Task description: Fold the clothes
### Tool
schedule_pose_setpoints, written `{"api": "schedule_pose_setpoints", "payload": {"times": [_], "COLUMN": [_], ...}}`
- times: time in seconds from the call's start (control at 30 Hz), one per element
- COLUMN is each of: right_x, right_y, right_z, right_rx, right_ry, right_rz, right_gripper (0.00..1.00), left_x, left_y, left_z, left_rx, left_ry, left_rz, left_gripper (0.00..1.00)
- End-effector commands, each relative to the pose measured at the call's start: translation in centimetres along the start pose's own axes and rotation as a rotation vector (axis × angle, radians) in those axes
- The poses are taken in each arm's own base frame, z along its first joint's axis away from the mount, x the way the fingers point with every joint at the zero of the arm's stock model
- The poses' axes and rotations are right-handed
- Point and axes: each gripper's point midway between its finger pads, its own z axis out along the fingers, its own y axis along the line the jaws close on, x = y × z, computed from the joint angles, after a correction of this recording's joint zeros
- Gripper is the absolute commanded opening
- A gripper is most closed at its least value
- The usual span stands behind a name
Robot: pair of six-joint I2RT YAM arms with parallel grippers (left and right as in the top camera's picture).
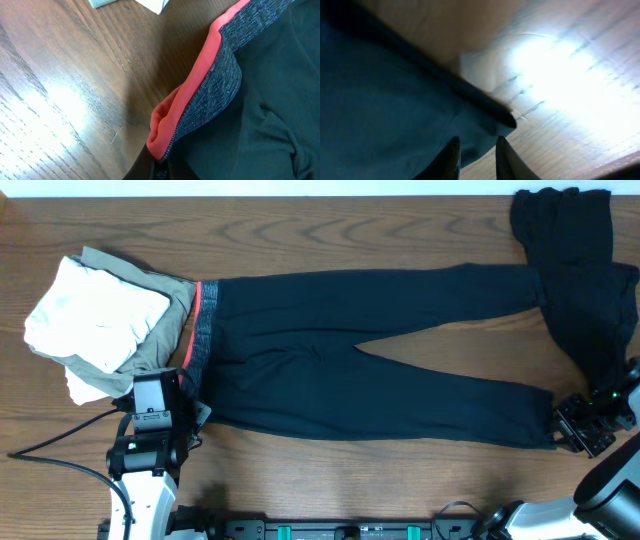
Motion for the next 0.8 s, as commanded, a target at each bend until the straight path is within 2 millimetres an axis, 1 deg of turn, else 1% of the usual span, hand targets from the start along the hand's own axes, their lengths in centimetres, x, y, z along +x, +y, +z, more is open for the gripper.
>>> {"api": "schedule_pose_setpoints", "payload": {"times": [0.0, 0.1, 0.23, 0.4, 0.47, 0.53, 0.6, 0.63, 0.7, 0.77], "right_x": [0.1, 0.5, 1.4, 1.7, 1.4, 1.0, 0.6, 0.4, 0.1, -0.2], "right_y": [-0.8, -1.0, -1.4, -1.6, -1.5, -1.4, -1.3, -1.2, -0.9, -0.2], "right_z": [0.2, 0.6, 1.8, 3.2, 3.6, 3.7, 3.7, 3.6, 3.6, 3.6], "right_rx": [0.014, 0.019, 0.024, 0.02, 0.013, 0.007, 0.002, -0.005, -0.019, -0.055], "right_ry": [0.0, 0.014, 0.029, 0.02, 0.001, -0.018, -0.033, -0.038, -0.051, -0.058], "right_rz": [0.052, 0.055, 0.071, 0.074, 0.072, 0.065, 0.064, 0.064, 0.062, 0.059], "right_gripper": [0.23, 0.24, 0.29, 0.29, 0.29, 0.27, 0.21, 0.17, 0.01, 0.01], "left_x": [-0.9, -0.9, -0.8, -0.8, -0.8, -0.8, -0.8, -0.8, -0.8, -0.8], "left_y": [-0.1, -0.1, -0.1, -0.1, -0.1, -0.1, -0.1, -0.1, -0.1, -0.1], "left_z": [-0.4, -0.4, -0.4, -0.4, -0.4, -0.4, -0.4, -0.4, -0.4, -0.4], "left_rx": [-0.008, -0.008, -0.006, -0.006, -0.006, -0.006, -0.006, -0.006, -0.006, -0.006], "left_ry": [-0.032, -0.031, -0.028, -0.028, -0.028, -0.028, -0.028, -0.028, -0.028, -0.028], "left_rz": [0.015, 0.015, 0.015, 0.015, 0.015, 0.015, 0.015, 0.015, 0.015, 0.015], "left_gripper": [0.06, 0.06, 0.06, 0.06, 0.06, 0.06, 0.06, 0.06, 0.06, 0.05]}}
